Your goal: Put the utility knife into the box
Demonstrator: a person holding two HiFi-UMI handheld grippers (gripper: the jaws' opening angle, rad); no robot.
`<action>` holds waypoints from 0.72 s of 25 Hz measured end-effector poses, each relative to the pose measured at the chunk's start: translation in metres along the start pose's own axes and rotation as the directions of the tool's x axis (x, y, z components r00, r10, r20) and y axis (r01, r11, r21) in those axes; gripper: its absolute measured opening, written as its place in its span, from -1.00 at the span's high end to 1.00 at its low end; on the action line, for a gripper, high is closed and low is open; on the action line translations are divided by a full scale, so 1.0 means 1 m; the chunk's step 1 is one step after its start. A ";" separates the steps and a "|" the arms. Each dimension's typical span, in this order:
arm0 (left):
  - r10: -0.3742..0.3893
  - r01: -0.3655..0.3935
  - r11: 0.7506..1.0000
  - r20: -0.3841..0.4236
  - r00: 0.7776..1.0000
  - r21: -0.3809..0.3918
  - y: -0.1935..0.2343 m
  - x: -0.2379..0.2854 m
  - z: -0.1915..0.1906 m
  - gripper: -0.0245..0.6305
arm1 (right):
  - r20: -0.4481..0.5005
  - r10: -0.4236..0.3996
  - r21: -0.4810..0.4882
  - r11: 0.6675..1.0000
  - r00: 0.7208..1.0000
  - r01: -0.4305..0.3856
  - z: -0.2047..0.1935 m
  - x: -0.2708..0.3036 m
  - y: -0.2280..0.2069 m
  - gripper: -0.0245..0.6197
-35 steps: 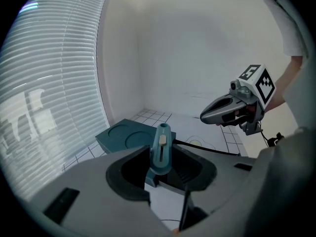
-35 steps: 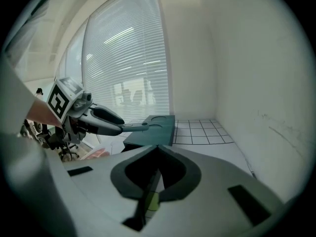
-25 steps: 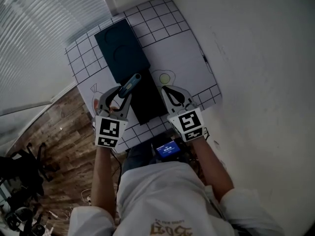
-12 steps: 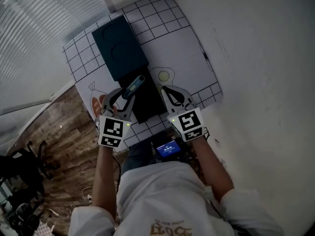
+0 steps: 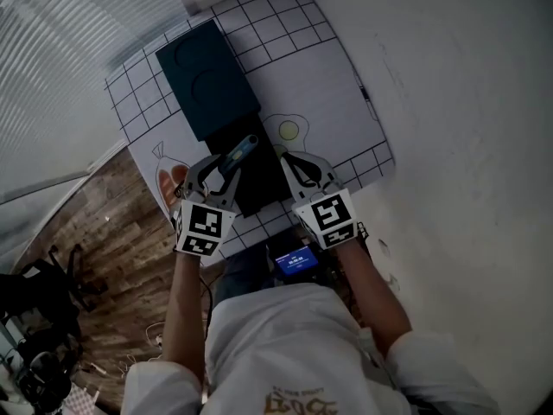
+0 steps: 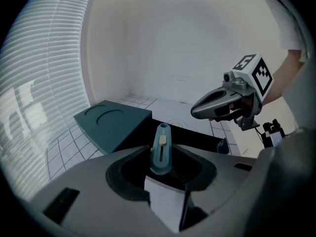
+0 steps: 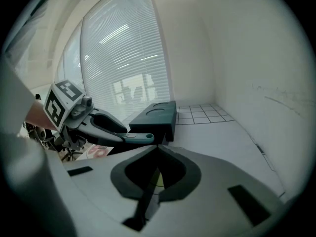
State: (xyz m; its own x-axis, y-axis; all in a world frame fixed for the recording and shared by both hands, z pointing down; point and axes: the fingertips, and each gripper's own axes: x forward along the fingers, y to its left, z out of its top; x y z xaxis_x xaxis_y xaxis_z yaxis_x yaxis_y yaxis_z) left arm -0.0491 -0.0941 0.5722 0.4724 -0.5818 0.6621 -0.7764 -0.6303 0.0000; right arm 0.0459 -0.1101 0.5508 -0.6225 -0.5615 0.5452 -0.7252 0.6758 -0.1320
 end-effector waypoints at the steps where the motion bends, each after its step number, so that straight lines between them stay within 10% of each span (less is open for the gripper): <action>1: -0.005 0.005 1.000 -0.012 1.000 0.012 -0.002 0.002 -0.002 0.48 | -0.001 0.000 0.004 1.000 1.000 0.000 -0.001 0.000 0.000 0.90; 18: -0.109 0.118 0.992 -0.141 0.984 0.054 -0.027 0.029 -0.018 0.48 | -0.007 -0.006 0.047 0.999 1.000 0.006 -0.012 -0.001 -0.001 0.90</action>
State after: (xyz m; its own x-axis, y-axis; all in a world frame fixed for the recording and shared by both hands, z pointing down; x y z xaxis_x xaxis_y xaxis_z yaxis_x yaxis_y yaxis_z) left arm -0.0220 -0.0843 0.6046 0.4907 -0.4308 0.7574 -0.6914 -0.7215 0.0376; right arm 0.0510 -0.1044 0.5608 -0.6163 -0.5623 0.5513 -0.7420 0.6491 -0.1675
